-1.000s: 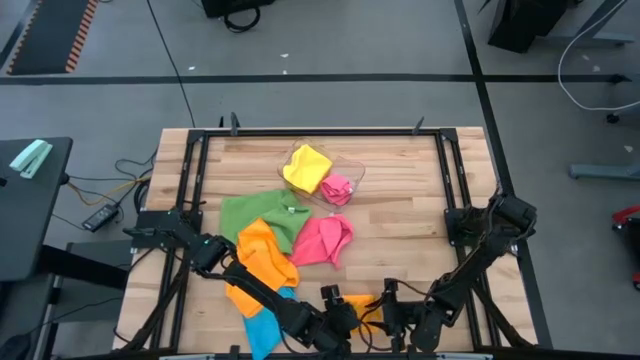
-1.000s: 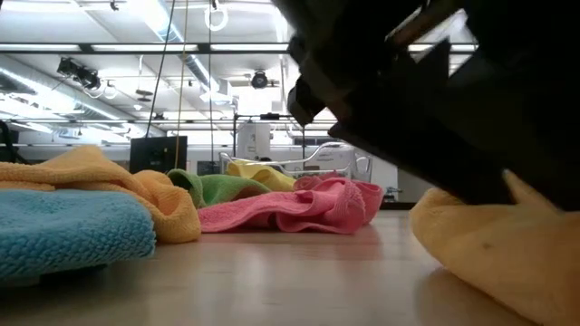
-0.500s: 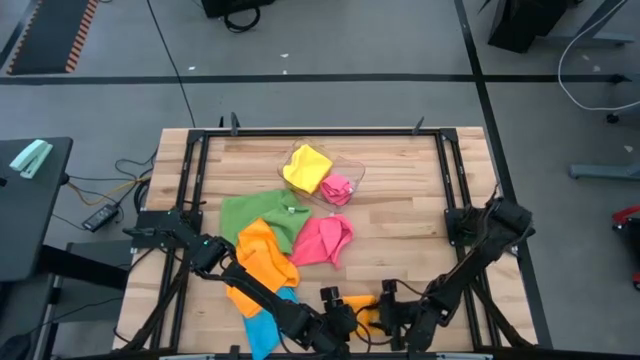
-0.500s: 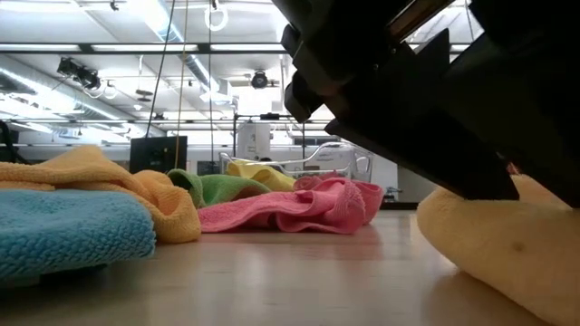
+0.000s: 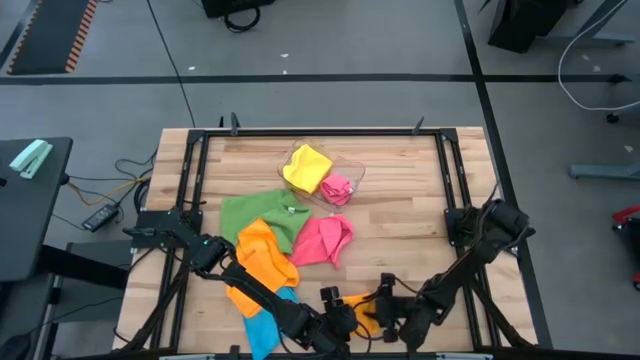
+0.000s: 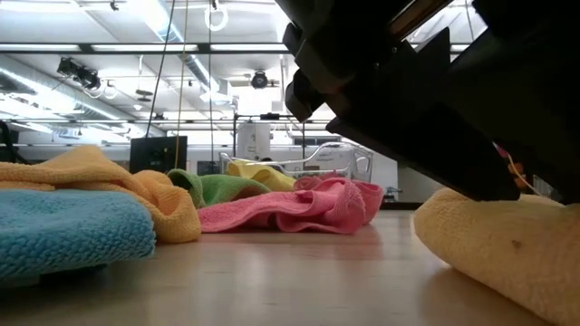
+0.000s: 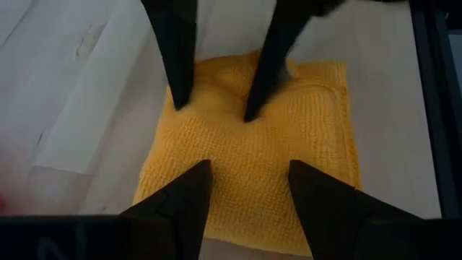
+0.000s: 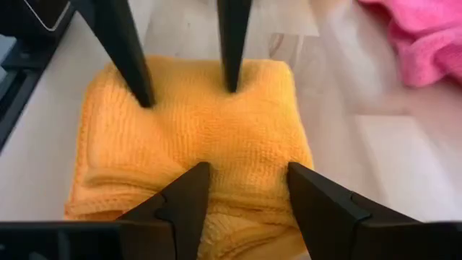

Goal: Fold microfiber towels
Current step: Fold the right orange microfiber cloth

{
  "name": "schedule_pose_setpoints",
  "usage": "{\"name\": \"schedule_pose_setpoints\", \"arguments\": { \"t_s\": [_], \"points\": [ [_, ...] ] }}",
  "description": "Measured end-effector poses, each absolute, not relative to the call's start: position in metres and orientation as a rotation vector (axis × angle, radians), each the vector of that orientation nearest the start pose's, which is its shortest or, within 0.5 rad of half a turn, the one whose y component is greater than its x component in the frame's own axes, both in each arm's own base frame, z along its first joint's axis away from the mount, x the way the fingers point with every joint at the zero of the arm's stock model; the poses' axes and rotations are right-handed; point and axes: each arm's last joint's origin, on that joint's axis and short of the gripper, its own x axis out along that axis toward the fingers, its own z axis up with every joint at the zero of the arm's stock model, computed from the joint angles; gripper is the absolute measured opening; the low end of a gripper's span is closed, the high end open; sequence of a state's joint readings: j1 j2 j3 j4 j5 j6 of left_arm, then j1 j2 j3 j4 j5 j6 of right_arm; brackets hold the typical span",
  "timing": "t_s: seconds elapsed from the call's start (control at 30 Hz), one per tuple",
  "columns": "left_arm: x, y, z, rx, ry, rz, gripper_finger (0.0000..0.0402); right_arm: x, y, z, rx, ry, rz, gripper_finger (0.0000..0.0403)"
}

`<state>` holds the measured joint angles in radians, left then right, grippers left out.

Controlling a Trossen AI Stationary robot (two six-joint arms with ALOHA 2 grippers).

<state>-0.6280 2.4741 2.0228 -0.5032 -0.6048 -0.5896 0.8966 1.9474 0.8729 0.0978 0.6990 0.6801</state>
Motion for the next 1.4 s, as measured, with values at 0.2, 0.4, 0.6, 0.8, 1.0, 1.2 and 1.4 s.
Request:
{"name": "schedule_pose_setpoints", "arguments": {
  "t_s": [0.2,0.4,0.6,0.8,1.0,1.2,1.4],
  "points": [
    [0.436,-0.296,0.139,-0.008,0.741,0.202,0.0197,0.222,0.253,0.088,-0.028,0.701,-0.056,0.02],
    [0.436,-0.297,0.139,-0.008,0.74,0.202,0.02,0.217,0.255,0.127,-0.002,0.635,0.02,0.02],
    [0.436,-0.297,0.14,-0.008,0.741,0.202,0.0193,0.208,0.276,0.127,-0.022,0.556,0.129,0.02],
    [0.436,-0.297,0.14,-0.01,0.74,0.202,0.0197,0.205,0.279,0.1,-0.026,0.605,0.098,0.02],
    [0.435,-0.298,0.14,0.015,0.743,0.189,0.0191,0.212,0.276,0.079,0.015,0.652,0.063,0.02],
    [0.43,-0.311,0.16,0.107,0.665,0.112,0.018,0.211,0.274,0.089,0.031,0.658,0.079,0.02],
    [0.432,-0.323,0.164,0.22,0.575,0.023,0.0192,0.216,0.268,0.089,0.088,0.648,0.001,0.02]
  ]
}}
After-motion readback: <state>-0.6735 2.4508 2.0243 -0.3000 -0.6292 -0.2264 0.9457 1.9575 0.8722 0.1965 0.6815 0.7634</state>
